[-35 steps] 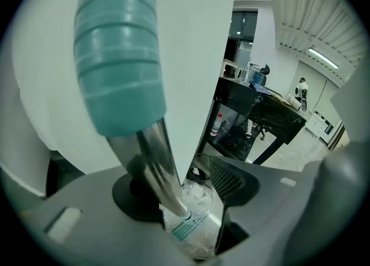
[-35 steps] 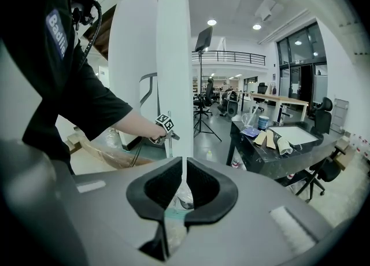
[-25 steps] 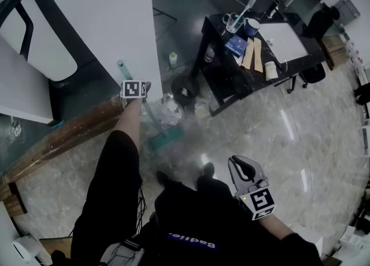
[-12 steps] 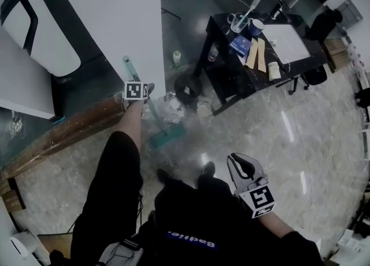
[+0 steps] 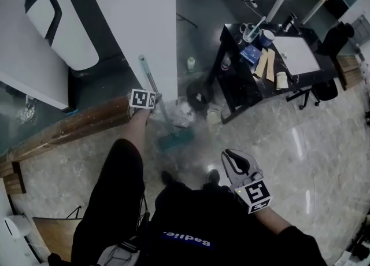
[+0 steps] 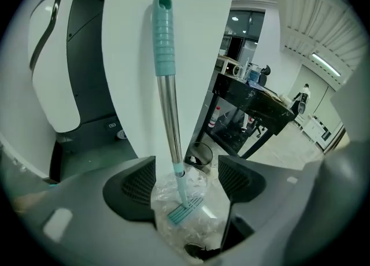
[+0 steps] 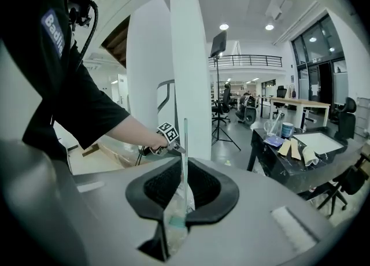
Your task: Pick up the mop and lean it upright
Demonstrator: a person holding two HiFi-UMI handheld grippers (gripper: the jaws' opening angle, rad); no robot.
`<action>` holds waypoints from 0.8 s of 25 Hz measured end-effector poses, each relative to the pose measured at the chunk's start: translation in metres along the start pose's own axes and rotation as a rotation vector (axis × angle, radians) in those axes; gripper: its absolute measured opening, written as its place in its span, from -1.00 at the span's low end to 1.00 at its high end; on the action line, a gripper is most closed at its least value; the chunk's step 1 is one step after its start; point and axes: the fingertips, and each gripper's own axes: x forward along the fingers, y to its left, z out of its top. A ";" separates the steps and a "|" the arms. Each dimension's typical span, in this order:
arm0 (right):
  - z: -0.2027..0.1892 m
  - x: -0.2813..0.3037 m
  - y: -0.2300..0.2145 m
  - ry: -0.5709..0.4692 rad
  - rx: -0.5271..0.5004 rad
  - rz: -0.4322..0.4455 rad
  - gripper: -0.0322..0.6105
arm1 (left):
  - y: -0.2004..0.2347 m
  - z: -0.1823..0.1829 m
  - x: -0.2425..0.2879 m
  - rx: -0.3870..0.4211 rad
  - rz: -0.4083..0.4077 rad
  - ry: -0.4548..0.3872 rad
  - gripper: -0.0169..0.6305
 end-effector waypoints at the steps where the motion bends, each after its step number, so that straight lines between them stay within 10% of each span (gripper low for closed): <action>1: 0.001 -0.001 -0.001 -0.008 -0.005 0.019 -0.78 | -0.002 -0.003 -0.006 -0.002 0.004 0.001 0.13; 15: -0.015 -0.030 -0.026 -0.085 -0.052 0.319 -0.82 | -0.095 -0.027 -0.101 -0.013 0.055 -0.141 -0.86; 20: -0.015 -0.032 -0.027 -0.096 -0.054 0.373 -0.82 | -0.130 -0.034 -0.137 -0.014 0.057 -0.209 -0.89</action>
